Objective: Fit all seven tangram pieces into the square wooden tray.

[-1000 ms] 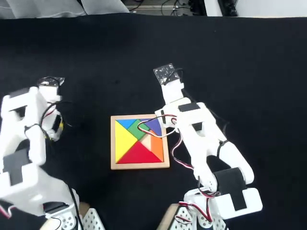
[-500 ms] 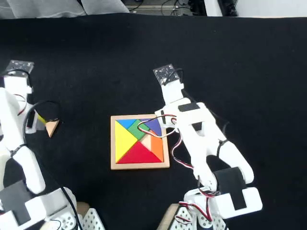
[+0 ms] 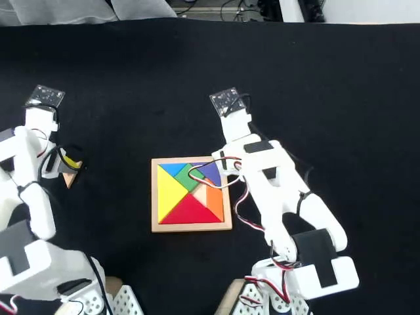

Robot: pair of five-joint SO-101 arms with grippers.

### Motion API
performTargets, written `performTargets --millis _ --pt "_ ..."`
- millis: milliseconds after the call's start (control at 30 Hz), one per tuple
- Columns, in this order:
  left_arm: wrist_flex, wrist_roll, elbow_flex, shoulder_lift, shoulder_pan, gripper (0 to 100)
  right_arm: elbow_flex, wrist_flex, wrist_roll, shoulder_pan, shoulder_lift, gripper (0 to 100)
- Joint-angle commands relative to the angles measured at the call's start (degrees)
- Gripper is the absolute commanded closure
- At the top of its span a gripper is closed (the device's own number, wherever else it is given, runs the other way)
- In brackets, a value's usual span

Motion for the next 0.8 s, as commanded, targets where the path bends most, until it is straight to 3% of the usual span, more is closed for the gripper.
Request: performTargets --millis 0,400,767 --pt "-0.4 -0.4 -4.4 3.9 1.5 70 -3.0 0.4 0.7 0.3 -0.2 98.7" --pt "-0.4 -0.6 -10.3 14.0 3.3 70 -3.0 0.4 0.7 0.3 -0.2 98.7" --pt "0.9 -0.6 -10.2 15.3 3.5 70 -3.0 0.4 0.7 0.3 -0.2 98.7"
